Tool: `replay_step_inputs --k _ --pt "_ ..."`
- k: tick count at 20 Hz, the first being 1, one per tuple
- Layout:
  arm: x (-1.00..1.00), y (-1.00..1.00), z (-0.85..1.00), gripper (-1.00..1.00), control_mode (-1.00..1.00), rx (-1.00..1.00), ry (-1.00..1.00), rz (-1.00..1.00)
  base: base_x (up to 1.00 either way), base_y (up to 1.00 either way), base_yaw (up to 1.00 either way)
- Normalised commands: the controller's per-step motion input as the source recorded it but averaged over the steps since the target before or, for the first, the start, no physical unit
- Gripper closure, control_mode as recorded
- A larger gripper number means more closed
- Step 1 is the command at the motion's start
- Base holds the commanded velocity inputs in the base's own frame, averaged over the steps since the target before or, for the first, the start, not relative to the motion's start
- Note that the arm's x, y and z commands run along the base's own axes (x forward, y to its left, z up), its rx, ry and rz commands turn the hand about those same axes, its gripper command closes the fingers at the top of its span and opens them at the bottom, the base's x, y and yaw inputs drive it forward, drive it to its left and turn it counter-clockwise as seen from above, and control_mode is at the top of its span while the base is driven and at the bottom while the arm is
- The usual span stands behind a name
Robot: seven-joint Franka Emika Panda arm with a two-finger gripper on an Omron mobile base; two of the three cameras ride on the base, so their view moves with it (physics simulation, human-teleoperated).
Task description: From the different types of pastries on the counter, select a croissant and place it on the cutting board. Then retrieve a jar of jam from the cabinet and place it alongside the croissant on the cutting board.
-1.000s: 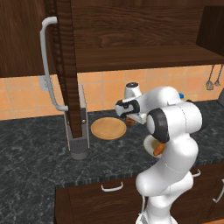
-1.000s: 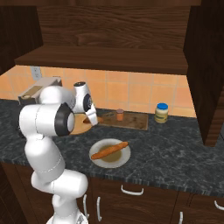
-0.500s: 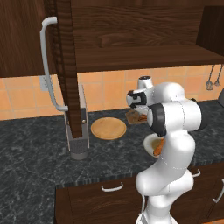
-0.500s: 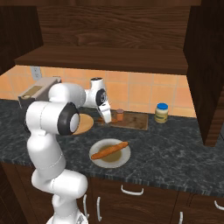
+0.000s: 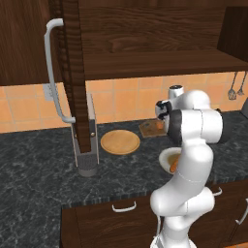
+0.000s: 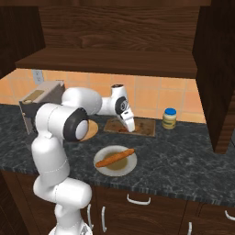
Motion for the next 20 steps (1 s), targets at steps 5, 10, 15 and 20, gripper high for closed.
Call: replay_step_inputs --k 5,10,15,20 --pt "0.01 -0.59 0.08 1.0 -1.0 0.05 0.0 0.0 0.0 0.0 0.0" --pt "0.58 -0.09 -0.02 1.0 -1.0 0.08 -0.01 0.0 0.0 0.0 0.0" --pt "0.85 0.0 0.0 1.0 -1.0 0.07 0.0 0.0 0.0 0.0 0.0" --pt "0.8 0.0 -0.06 1.0 -1.0 0.0 -0.06 0.0 0.0 0.0 0.0"
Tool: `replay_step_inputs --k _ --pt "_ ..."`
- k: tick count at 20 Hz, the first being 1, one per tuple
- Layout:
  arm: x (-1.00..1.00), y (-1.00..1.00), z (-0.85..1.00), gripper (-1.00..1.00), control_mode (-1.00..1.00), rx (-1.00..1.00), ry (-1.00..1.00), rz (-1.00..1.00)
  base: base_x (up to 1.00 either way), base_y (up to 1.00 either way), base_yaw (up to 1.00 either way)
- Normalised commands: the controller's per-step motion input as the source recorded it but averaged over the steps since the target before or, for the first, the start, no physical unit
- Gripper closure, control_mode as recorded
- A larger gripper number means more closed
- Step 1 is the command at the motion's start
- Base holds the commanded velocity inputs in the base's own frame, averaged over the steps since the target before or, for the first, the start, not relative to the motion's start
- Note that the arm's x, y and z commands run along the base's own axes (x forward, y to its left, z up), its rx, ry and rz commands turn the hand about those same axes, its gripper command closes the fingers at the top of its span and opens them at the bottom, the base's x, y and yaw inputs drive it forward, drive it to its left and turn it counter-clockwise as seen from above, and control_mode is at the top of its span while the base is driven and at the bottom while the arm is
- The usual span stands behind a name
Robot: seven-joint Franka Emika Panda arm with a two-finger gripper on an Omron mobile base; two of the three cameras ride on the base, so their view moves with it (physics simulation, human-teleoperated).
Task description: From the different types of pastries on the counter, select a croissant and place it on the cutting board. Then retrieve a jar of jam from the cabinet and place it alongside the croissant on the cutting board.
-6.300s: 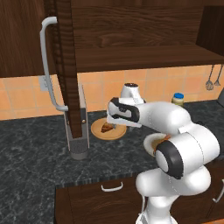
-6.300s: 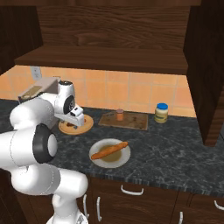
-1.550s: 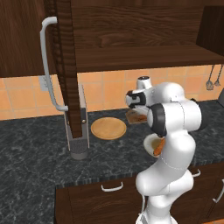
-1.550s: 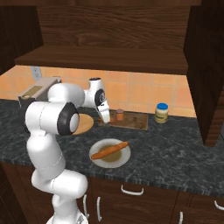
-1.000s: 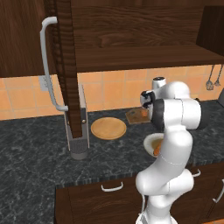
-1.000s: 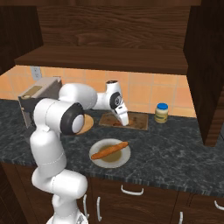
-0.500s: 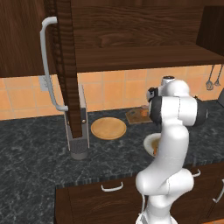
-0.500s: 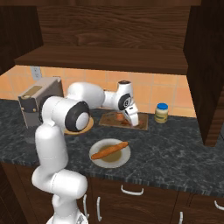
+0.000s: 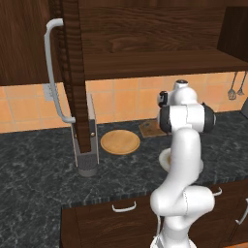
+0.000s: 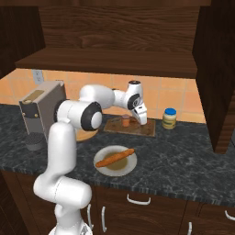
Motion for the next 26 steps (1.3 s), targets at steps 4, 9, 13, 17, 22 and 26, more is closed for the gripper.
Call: replay_step_inputs --k 4,9,13,17,22,26 --pt "0.82 0.0 -0.25 1.0 -1.0 0.0 -0.11 0.0 0.0 0.0 0.0" --pt "0.17 -0.25 -0.08 1.0 -1.0 0.0 -0.01 0.02 0.0 0.0 0.0" --pt "0.05 -0.07 -0.08 1.0 -1.0 0.0 0.0 0.08 0.0 0.0 0.0" --pt "-0.01 0.03 -0.25 1.0 -1.0 0.0 0.06 0.0 0.0 0.0 0.0" --pt "0.0 0.15 -0.34 1.0 -1.0 0.02 0.03 0.01 0.0 0.0 0.0" --pt "0.0 0.09 -0.08 1.0 -1.0 0.0 0.0 0.01 0.0 0.0 0.0"
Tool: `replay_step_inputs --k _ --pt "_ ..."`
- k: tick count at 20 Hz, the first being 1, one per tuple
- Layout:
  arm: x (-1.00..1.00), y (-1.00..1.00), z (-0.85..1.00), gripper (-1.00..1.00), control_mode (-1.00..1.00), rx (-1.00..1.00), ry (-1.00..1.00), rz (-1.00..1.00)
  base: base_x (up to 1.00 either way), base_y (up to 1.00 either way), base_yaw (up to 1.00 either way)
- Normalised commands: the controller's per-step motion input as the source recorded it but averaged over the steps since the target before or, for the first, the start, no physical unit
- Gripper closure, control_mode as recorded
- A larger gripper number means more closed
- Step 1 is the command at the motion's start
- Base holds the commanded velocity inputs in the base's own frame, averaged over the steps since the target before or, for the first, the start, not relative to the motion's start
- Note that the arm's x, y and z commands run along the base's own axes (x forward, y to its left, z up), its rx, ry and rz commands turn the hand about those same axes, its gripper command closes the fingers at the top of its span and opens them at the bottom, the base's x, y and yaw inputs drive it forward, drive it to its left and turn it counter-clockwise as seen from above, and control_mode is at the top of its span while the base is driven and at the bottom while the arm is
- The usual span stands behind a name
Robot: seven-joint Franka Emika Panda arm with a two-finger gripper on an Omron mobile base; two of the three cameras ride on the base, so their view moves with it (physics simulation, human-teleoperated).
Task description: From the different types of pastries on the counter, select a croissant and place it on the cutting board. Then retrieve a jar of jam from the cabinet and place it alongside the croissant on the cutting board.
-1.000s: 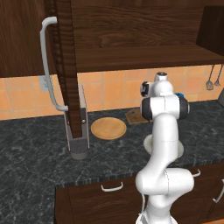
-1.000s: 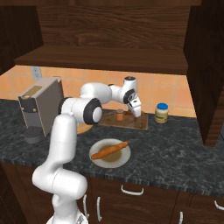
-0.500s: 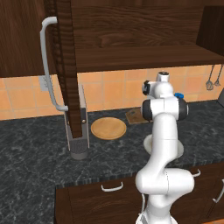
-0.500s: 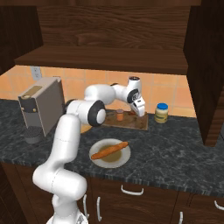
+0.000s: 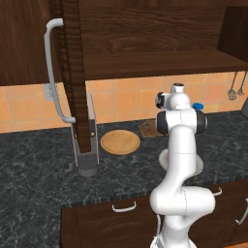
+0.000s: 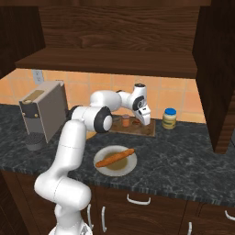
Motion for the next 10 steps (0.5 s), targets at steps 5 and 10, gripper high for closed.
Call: replay_step_inputs --k 5,10 --pt "0.0 0.06 -0.11 -1.0 -1.0 0.0 0.0 0.0 0.0 0.0 0.0" --pt "0.0 0.01 -0.09 -1.0 -1.0 0.0 0.0 0.0 0.0 0.0 0.0"
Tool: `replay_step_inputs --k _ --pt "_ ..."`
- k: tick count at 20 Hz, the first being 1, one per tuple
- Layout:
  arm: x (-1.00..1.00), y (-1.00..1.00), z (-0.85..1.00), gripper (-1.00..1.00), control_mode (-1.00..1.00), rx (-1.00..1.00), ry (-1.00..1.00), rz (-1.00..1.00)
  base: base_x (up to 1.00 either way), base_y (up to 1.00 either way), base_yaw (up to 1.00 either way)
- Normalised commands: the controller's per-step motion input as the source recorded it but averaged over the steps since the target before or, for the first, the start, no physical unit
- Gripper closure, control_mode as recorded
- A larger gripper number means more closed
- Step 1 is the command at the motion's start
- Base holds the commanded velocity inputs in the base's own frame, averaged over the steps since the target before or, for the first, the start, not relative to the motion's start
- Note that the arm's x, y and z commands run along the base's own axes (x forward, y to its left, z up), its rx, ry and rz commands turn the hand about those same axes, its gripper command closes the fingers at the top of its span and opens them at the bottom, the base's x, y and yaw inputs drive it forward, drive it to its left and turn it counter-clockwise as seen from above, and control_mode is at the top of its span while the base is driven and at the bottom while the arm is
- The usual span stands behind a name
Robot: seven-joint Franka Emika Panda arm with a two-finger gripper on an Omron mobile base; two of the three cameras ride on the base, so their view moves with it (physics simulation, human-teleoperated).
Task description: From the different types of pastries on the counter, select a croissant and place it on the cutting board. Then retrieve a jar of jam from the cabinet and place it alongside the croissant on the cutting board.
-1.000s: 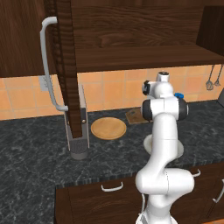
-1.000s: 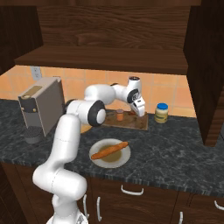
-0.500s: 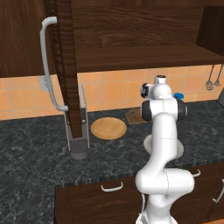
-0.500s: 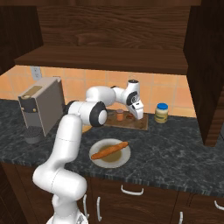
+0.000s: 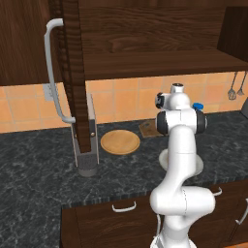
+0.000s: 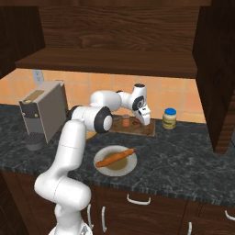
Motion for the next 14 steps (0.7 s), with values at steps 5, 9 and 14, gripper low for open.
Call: replay_step_inputs --k 5,9,14 --pt "0.0 0.01 -0.08 -1.0 -1.0 0.0 0.0 0.0 0.0 0.0 0.0" --pt "0.0 0.04 -0.1 -1.0 -1.0 0.0 0.0 0.0 0.0 0.0 0.0" --pt "-0.09 0.03 -0.07 -1.0 -1.0 0.0 0.0 0.0 0.0 0.0 0.0"
